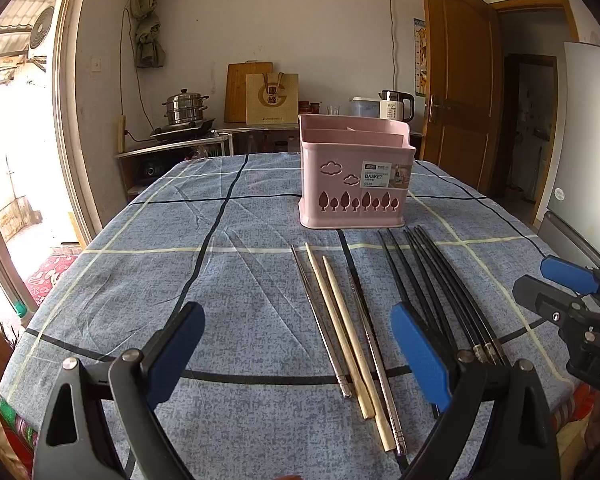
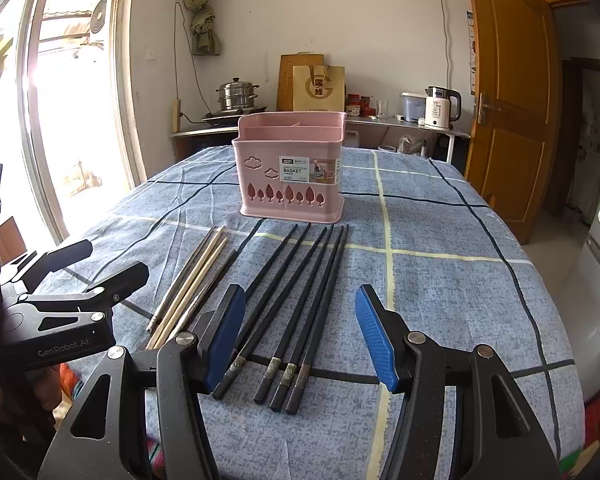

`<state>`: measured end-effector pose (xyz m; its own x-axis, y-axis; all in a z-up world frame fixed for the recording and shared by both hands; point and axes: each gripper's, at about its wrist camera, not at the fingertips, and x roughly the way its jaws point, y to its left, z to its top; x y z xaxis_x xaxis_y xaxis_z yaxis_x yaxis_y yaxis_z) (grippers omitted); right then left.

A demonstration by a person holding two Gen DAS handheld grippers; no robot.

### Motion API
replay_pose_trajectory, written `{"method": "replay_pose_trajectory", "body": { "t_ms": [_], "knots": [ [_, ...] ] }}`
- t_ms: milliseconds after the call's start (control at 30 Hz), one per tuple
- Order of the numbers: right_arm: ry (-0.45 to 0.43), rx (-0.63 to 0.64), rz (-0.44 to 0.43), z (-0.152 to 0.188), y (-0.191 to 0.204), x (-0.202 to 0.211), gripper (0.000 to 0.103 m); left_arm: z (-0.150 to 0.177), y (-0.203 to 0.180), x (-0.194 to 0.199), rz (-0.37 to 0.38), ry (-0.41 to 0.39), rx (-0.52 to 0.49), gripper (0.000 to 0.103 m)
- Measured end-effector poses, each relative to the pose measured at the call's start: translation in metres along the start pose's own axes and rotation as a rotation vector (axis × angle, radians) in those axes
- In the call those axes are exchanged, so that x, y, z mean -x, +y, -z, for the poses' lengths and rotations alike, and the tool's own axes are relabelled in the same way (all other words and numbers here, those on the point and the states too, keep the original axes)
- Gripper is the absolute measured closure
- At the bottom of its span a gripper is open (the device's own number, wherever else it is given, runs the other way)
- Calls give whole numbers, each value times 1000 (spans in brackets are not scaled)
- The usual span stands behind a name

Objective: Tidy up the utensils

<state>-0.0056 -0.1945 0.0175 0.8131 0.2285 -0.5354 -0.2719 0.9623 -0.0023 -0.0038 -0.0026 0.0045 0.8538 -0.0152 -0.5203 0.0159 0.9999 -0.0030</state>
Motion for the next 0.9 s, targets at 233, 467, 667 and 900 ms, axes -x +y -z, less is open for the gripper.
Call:
{"method": "replay_pose_trajectory", "body": {
  "t_ms": [233, 467, 667, 900],
  "knots": [
    [-1, 0, -1, 1, 0, -1, 45, 0, 0, 0, 2, -2, 1, 7],
    [1, -1, 0, 1, 0, 2, 45, 0, 0, 0, 5, -1, 5, 7],
    [1, -1, -2, 1, 0, 2, 45, 1, -1, 2, 7, -2, 4, 7],
    [2, -1, -1, 0, 0, 1, 45, 1, -1, 2, 9, -2, 5, 7]
  ]
}}
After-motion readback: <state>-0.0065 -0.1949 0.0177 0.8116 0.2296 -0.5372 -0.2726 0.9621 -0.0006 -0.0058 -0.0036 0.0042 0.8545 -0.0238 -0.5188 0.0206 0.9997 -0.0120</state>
